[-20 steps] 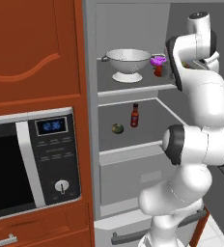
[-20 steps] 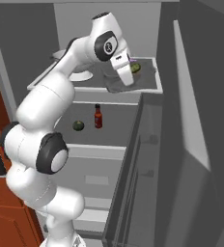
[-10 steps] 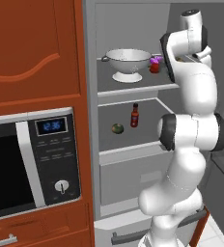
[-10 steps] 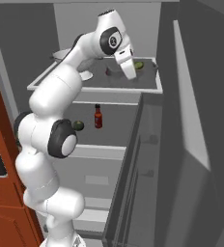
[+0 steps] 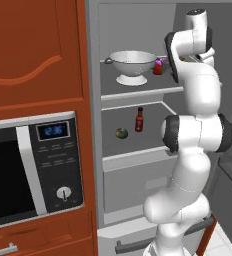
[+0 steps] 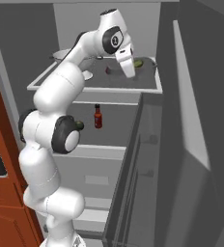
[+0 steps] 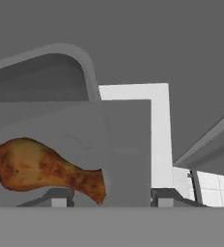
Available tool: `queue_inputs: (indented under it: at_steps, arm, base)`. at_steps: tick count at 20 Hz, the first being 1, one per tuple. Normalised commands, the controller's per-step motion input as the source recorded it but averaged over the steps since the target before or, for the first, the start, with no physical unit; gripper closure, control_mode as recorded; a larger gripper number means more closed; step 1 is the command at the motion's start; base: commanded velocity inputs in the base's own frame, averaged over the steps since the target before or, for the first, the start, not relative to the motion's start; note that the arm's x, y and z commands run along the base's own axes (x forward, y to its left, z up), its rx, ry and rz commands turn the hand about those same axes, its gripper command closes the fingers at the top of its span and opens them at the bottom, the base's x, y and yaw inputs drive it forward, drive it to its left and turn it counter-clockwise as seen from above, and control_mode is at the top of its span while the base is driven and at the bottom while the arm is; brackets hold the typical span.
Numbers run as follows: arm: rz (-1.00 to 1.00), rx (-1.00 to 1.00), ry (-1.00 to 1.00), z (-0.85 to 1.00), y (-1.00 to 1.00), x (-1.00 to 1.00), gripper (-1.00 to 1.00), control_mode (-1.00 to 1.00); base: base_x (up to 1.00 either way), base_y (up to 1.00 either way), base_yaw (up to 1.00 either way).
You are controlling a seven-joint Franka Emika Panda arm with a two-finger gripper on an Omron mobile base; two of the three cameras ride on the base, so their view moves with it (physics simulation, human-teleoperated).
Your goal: Place the tupperware on the top shelf of the fridge. Make space for the tupperware among the existing items by rearranging them on the shelves if needed. Close the fridge door when finished.
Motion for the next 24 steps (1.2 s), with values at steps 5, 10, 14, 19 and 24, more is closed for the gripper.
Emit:
queue_inputs:
  at_steps: [5,10,14,19,24]
  arm:
    - [0.06,-0.01,-0.40,-0.39,0.22,0.00,-1.00,-1.00]
    - [0.11,0.00,-0.43,-0.02,0.12,-0.13,-1.00,-1.00]
    - [0.13,-0.01,-0.21,0.21,0.00,-0.54,-1.00,-1.00]
    - [0.17,-0.08,-0.01,0.50,0.05,-1.00,-1.00,-1.00]
    - [0.19,-0.22,0.05,0.28,0.72,-1.00,-1.00,-1.00]
  base:
    - [0.00,0.00,0.00]
    - [0.00,0.00,0.00]
    - [0.00,0.00,0.00]
    - [0.00,0.00,0.00]
    - [0.00,0.00,0.00]
